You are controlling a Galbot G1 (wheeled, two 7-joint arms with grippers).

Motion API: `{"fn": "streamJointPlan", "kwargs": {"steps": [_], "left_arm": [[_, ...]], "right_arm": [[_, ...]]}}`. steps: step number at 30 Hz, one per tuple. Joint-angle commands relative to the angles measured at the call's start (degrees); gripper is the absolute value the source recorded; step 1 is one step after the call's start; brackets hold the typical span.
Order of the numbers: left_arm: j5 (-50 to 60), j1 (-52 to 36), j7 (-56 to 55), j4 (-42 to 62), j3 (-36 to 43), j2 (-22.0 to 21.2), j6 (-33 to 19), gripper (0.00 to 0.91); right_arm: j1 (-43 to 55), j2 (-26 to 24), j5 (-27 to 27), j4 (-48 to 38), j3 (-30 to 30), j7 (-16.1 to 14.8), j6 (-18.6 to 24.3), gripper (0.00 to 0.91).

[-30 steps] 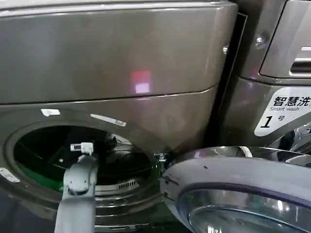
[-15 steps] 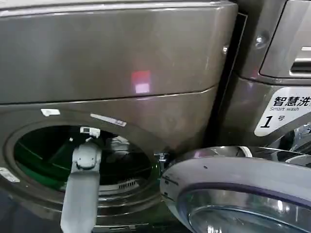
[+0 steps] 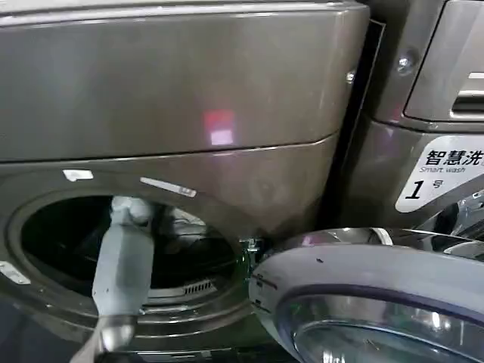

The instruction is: Grasp the clothes from the dryer.

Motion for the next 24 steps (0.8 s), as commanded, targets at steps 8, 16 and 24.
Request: {"fn": "streamJointPlan", "kwargs": {"steps": [8, 16, 24], "left_arm": [[-3.64, -3.86, 1.05, 11.92, -1.19, 0.11, -0.49, 0.907], [-6.4, -3.64, 0.19, 16.33, -0.94, -0.03, 3.08, 0.907], [-6.56, -4.36, -0.97, 24.62, -3.19, 0.49, 3.29, 0.907]], "right_arm": [[0.26, 0.3, -0.74, 0.28, -0.73, -0.1, 0.27, 0.907], [0.91, 1.33, -1.98, 0.81, -2.38, -0.16, 0.75, 0.907], [0.51, 1.75, -1.96, 1.08, -2.89, -0.18, 0.96, 0.907]]}}
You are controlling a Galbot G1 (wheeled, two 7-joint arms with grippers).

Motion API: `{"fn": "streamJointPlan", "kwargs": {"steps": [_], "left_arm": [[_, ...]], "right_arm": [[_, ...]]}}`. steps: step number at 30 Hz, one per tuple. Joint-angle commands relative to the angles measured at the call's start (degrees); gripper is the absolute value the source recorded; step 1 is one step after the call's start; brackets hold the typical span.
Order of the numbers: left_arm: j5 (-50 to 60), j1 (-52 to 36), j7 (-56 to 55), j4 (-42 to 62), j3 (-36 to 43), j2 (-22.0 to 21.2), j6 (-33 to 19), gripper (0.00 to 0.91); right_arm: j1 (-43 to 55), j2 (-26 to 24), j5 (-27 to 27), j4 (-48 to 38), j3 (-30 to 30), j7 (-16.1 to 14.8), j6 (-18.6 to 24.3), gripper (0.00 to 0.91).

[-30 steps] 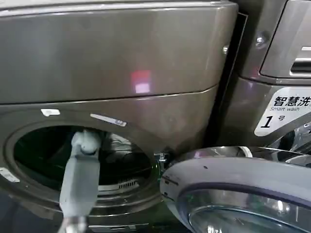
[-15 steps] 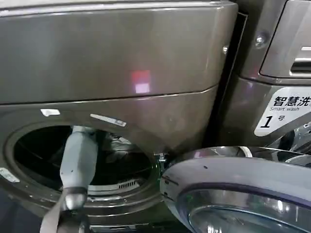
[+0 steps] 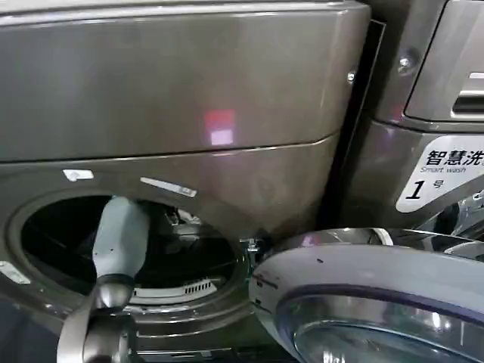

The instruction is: Grasp the clothes from the dryer.

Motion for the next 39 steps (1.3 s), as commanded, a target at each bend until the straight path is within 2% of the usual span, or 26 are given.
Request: {"fn": "streamJointPlan", "kwargs": {"steps": [1, 8, 9, 10, 31, 36, 39], "left_arm": [[-1.48, -0.61, -1.02, 9.56, -1.29, 0.28, 1.22, 0.907], [-2.59, -1.4, -2.38, 12.1, -1.64, 0.6, 1.47, 0.907], [-3.25, -1.46, -1.84, 12.08, -1.68, 0.65, 1.5, 0.125], [-3.75, -1.38, -1.53, 11.81, -1.68, 0.67, 1.24, 0.0], [-8.1, -0.45, -3.23, 9.86, -1.69, 1.42, 2.02, 0.0], [-9.75, -0.34, -8.69, 9.27, -2.24, 1.56, 1.6, 0.0], [-12.68, 0.81, -12.18, 4.26, -1.92, 1.81, 1.81, 0.0]], "right_arm": [[0.08, 0.43, -0.26, 0.56, -0.64, 0.03, 0.1, 0.907], [-0.03, 0.48, -0.15, 0.39, -0.64, 0.07, 0.14, 0.907], [-0.09, 0.5, -0.13, 0.39, -0.64, 0.07, 0.15, 0.907], [-0.21, 0.5, -0.11, 0.45, -0.63, 0.1, 0.17, 0.907], [-0.4, 0.35, -0.05, 0.79, -0.81, -0.12, -0.09, 0.907], [-0.63, 0.48, 0.18, 0.89, -0.88, -0.26, -0.39, 0.907], [-0.75, 0.5, 0.16, 0.96, -0.86, -0.04, -0.7, 0.907]]}}
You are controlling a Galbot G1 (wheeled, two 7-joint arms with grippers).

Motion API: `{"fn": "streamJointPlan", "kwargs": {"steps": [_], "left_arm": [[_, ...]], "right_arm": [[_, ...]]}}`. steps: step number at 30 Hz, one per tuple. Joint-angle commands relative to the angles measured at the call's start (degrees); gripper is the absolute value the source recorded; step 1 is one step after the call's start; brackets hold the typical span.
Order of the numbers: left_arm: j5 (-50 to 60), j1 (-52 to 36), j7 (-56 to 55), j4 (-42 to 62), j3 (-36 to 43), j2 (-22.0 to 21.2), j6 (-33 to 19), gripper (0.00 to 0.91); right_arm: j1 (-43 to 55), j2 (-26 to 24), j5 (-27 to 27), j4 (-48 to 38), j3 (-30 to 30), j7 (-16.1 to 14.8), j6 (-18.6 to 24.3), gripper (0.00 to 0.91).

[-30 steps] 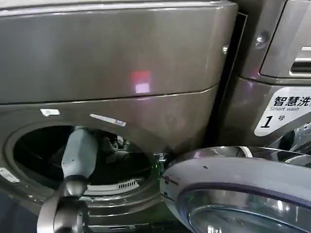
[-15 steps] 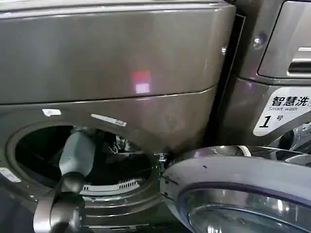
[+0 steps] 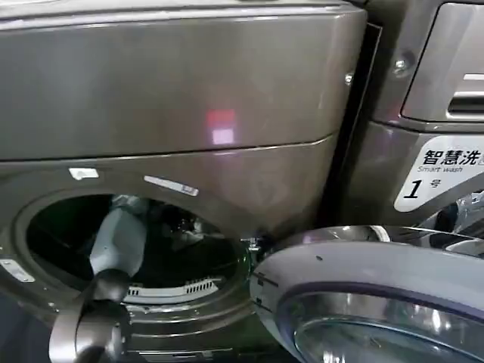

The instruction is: Grasp the clothes from the dryer.

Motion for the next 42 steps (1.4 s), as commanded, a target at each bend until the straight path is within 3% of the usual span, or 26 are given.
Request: {"fn": "streamJointPlan", "kwargs": {"steps": [1, 5, 8, 10, 11, 13, 15, 19, 27, 42], "left_arm": [[-6.52, 1.51, -10.09, -7.63, 0.3, 0.21, 0.52, 0.0], [-18.63, 3.13, -25.79, -14.03, 2.74, -0.42, 4.21, 0.0], [-24.93, 5.07, -33.74, -18.13, 3.46, -1.45, 9.88, 0.0], [-29.07, 6.27, -39.07, -21.24, 3.55, -2.35, 14.98, 0.0], [-30.33, 6.66, -40.77, -22.22, 3.11, -3.06, 16.46, 0.0], [-33.05, 8.01, -44.73, -24.54, 2.95, -3.72, 18.33, 0.0], [-36.67, 8.85, -49.39, -26.03, 2.94, -4.44, 19.89, 0.0], [-46.12, 9.41, -57.34, -26.41, 2.79, -5.29, 18.93, 0.0], [-54.42, 11.67, -62.87, -27.33, 1.91, -5.54, 17.17, 0.0], [-57.23, 11.67, -66.37, -25.35, 2.84, -6.12, 16.91, 0.0]], "right_arm": [[-0.07, 0.12, 0.08, 0.15, -0.02, 0.19, -0.45, 0.907], [0.0, 0.51, 0.07, 0.4, -0.54, -0.05, -0.25, 0.907], [0.34, 0.58, 0.18, 1.12, -0.65, 0.18, -0.58, 0.907], [0.23, 1.0, 0.15, 2.35, -0.2, -0.2, -3.02, 0.907], [0.2, 1.02, 0.41, 2.35, -0.27, 0.05, -2.86, 0.907], [0.12, 0.91, 0.08, 0.97, -1.13, 0.02, 1.88, 0.907], [-0.11, 1.3, -0.15, 1.17, -1.39, -0.17, 1.61, 0.907], [0.08, 1.34, -0.97, 0.82, -1.4, -0.18, 1.98, 0.907], [0.05, 1.17, -1.21, 0.89, -1.73, -0.09, 2.03, 0.907], [-0.84, 0.85, -0.71, -0.73, 0.51, 2.09, 2.26, 0.907]]}}
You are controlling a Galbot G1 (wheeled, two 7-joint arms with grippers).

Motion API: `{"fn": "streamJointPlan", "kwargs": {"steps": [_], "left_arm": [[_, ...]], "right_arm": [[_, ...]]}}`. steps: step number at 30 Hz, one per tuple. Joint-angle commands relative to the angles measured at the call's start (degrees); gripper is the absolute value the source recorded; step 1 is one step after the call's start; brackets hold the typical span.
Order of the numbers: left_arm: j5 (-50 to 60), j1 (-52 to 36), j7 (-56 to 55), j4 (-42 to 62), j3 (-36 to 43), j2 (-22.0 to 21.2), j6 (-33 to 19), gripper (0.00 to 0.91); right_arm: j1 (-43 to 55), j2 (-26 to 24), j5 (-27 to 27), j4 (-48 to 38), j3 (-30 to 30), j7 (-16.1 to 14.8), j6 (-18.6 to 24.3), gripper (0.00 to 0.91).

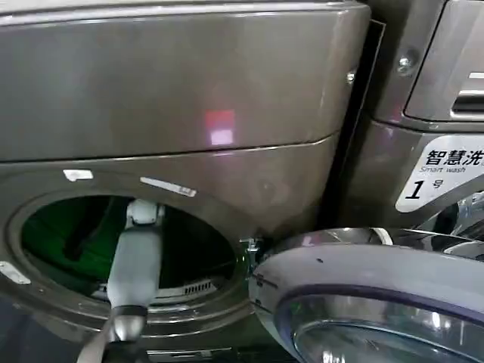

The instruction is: Grasp the clothes from the dryer.

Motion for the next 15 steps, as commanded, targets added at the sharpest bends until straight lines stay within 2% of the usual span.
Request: {"fn": "streamJointPlan", "kwargs": {"steps": [1, 15], "left_arm": [[-4.82, 0.3, -4.94, -0.17, 0.47, -0.12, 0.89, 0.0], [-4.41, 0.75, -4.69, -0.5, 0.78, 0.02, 1.65, 0.0]], "right_arm": [[-0.37, -0.37, 0.31, -0.9, 1.28, 1.26, 0.21, 0.907], [-0.14, -0.97, 0.05, -0.13, 2.52, 3.27, -1.35, 0.907]]}}
